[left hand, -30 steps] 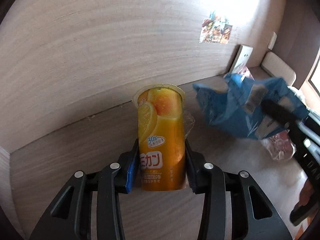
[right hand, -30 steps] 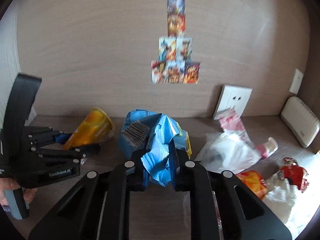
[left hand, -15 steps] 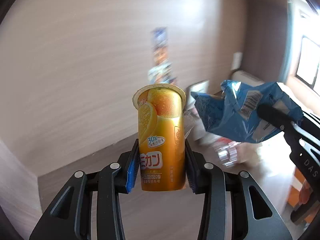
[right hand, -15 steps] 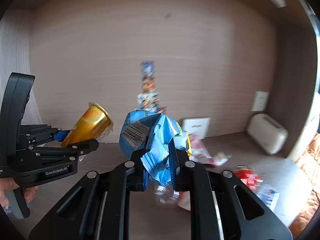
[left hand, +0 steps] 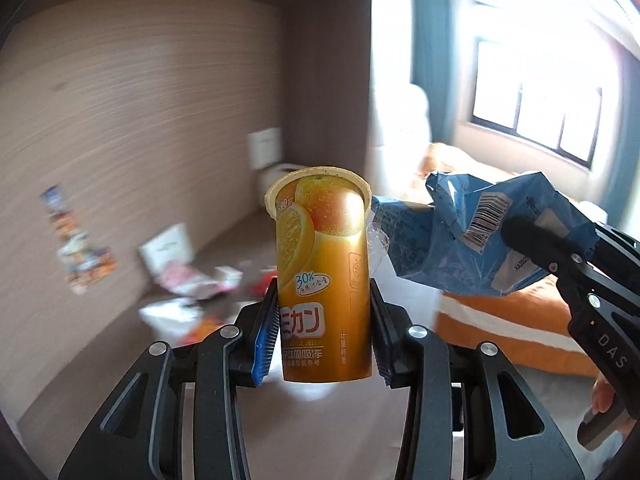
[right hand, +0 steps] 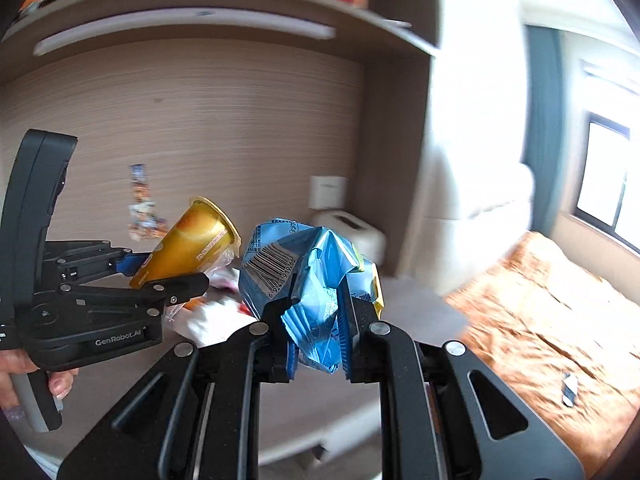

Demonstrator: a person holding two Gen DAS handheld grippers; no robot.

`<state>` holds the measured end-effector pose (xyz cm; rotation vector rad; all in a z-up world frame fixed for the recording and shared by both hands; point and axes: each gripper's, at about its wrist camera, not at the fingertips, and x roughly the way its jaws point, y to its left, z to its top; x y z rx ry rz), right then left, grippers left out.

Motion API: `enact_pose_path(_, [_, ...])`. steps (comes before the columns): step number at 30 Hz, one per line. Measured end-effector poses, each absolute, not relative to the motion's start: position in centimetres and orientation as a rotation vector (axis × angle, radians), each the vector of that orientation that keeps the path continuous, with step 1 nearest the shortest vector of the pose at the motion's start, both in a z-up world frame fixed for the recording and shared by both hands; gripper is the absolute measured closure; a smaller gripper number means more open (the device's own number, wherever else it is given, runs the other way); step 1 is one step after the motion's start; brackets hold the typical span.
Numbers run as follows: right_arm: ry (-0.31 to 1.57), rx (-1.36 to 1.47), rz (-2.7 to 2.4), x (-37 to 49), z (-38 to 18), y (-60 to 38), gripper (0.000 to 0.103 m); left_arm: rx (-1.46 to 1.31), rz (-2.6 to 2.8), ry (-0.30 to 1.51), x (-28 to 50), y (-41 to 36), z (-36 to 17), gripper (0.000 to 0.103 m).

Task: Collect trash
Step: 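Carry the juice cup and blue bag in both grippers over the white bin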

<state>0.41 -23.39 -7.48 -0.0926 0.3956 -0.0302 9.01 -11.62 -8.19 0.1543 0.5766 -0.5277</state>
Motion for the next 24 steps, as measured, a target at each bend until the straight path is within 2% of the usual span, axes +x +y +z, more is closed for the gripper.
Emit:
enact_pose_path(7, [0.458,-0.059,-0.184,-5.5,-9.1,-32.3,0.086,0.205,-0.683,0.636,5.8,-22.7,-11.5,0.063])
enact_pose_path(14, [0.56,-0.004,-0.297,-8.9,-14.1,-40.1,0.085,0.267,-0.809,0.695,3.3,-31.2,-17.1,0.063])
enact_pose_path(20, [0.645,0.043,-0.33,-9.6,-20.9,-44.5,0.085,0.337,-0.876,0.788,2.6,-37.6,-25.5,0.063])
enact_pose_path(24, [0.7,0.086,-0.321,-8.6,-28.2,-47.2,0.085,0.378,-0.903,0.853,2.7,-40.8,-33.9,0.063])
